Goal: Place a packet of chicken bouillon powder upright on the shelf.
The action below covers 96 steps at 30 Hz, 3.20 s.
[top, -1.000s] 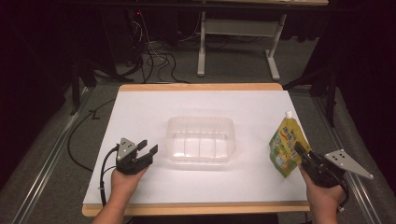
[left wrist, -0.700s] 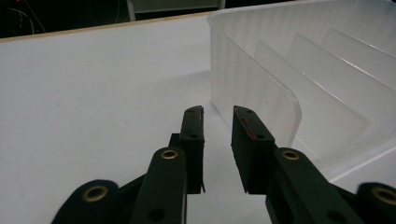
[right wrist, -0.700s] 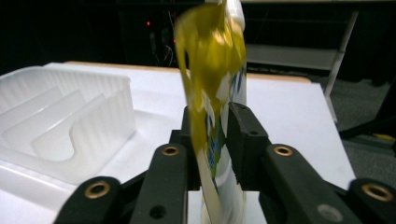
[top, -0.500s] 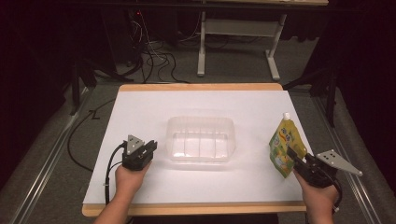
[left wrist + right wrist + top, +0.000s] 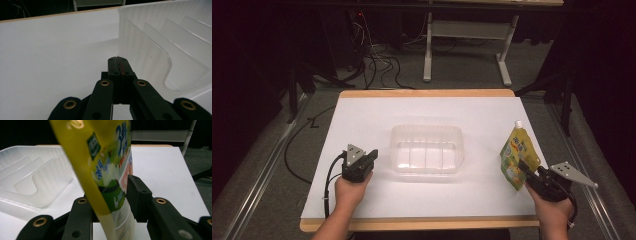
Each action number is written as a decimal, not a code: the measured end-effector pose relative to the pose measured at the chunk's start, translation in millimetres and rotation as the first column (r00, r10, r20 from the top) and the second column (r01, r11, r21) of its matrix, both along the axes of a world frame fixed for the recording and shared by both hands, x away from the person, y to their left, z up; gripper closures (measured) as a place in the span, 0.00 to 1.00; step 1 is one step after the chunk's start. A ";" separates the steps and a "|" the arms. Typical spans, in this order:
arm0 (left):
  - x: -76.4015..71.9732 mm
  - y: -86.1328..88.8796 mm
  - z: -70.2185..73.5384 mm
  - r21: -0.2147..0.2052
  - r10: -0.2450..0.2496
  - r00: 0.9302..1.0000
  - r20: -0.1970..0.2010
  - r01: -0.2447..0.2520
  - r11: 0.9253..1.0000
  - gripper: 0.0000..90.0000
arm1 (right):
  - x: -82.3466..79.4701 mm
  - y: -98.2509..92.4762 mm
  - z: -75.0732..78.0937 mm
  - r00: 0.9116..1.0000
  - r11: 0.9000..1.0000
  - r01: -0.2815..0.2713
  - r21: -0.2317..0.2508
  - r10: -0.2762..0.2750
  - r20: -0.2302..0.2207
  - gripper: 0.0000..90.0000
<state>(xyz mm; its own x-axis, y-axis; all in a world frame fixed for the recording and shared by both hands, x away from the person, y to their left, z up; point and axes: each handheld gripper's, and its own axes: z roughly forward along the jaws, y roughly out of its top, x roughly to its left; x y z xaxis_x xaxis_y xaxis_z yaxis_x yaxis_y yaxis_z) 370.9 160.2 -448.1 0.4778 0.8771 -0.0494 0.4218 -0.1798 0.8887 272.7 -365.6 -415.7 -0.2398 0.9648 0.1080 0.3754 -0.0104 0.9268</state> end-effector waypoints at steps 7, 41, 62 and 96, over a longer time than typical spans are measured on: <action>9.9 -8.7 -4.5 0.013 0.012 1.000 -0.028 -0.011 1.000 1.00 | 1.0 -1.9 -3.0 1.000 1.000 -0.008 0.017 0.008 -0.014 0.75; 25.7 -43.3 -10.3 -0.026 -0.067 0.994 -0.083 0.065 0.998 1.00 | 1.7 -0.6 -2.0 1.000 1.000 -0.016 -0.004 0.016 -0.015 0.78; 16.1 -47.6 -4.0 -0.041 -0.114 0.991 -0.068 0.111 0.993 0.83 | 6.7 -9.8 3.8 0.998 0.997 0.067 -0.040 -0.067 0.005 1.00; -33.5 -16.2 12.8 -0.046 -0.156 0.986 0.065 0.159 0.986 0.49 | 22.6 38.1 56.6 0.986 0.998 -0.015 0.054 0.006 0.167 1.00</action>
<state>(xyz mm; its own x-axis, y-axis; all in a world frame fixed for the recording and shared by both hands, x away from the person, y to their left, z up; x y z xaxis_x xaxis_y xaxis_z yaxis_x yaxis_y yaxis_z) 337.4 144.0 -435.3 0.6133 0.7877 -0.0585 0.3368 -0.1937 0.9214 295.4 -327.5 -359.1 -0.2689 0.9559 0.1184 0.2164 -0.0598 0.9745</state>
